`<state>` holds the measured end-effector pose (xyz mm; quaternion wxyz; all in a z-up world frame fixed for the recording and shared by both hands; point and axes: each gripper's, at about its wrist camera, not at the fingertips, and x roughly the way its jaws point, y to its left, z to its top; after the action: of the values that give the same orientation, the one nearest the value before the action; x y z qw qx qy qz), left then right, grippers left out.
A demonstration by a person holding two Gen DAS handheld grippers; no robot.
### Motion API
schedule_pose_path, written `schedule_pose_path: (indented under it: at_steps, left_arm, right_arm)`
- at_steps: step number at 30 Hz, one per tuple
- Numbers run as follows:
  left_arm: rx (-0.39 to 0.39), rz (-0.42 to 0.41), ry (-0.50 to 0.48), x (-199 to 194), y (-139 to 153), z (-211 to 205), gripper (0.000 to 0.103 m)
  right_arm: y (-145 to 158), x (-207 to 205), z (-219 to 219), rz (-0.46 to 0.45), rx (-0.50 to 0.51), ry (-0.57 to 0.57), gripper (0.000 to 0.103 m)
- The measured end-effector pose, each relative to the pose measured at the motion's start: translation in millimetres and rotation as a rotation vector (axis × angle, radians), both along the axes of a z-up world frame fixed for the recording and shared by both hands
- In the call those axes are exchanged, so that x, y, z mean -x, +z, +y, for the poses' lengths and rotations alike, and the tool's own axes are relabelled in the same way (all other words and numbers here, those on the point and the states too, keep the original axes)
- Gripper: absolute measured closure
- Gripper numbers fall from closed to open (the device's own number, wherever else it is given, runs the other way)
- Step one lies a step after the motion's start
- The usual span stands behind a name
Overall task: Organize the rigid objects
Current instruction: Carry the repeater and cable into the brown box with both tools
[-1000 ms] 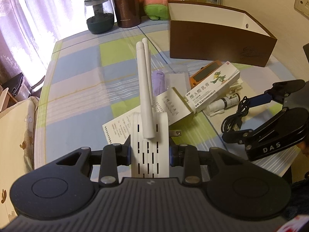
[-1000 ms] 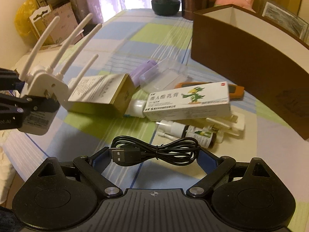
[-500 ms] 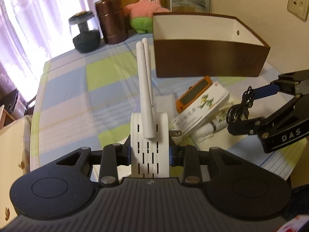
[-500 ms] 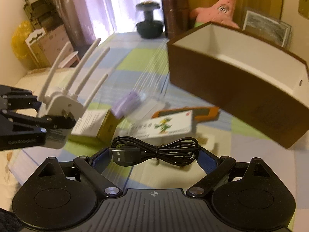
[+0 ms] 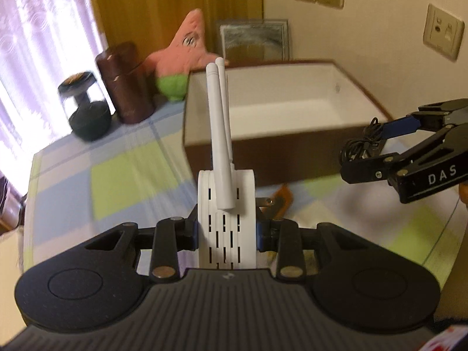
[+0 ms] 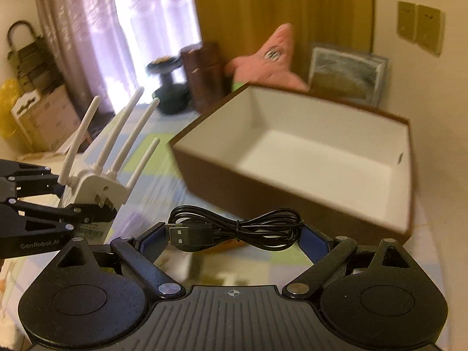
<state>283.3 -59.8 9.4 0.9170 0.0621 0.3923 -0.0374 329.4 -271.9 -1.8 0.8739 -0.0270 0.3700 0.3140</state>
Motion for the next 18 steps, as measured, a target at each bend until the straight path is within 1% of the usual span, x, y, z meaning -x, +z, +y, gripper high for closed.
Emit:
schedule_pose_path:
  at_steps: [6,10,13,16,18]
  left_arm:
    - [0.032,-0.039,-0.019,-55,17,-20,0.074]
    - [0.050,-0.053,-0.039,-92,25,-34,0.074]
    - [0.054,-0.051,-0.057,-120,27,-46,0.074]
    - [0.058,-0.044,-0.057,-142,25,-54,0.074]
    - [0.070,-0.023,-0.053,-158,22,-58,0.074]
  right_arm:
    - [15,-48,-18,-0.049,-0.011,-0.064,0.012]
    - [16,-76,-28,-0.066,-0.004,-0.095,0.012]
    - [11,-103,-34,-0.050,0.006,-0.117,0.012]
    - [4,-120,-42,-0.032,0.017,-0.131,0.012]
    - [-2,-133,-45,-0.014,0.026,-0.137,0.012]
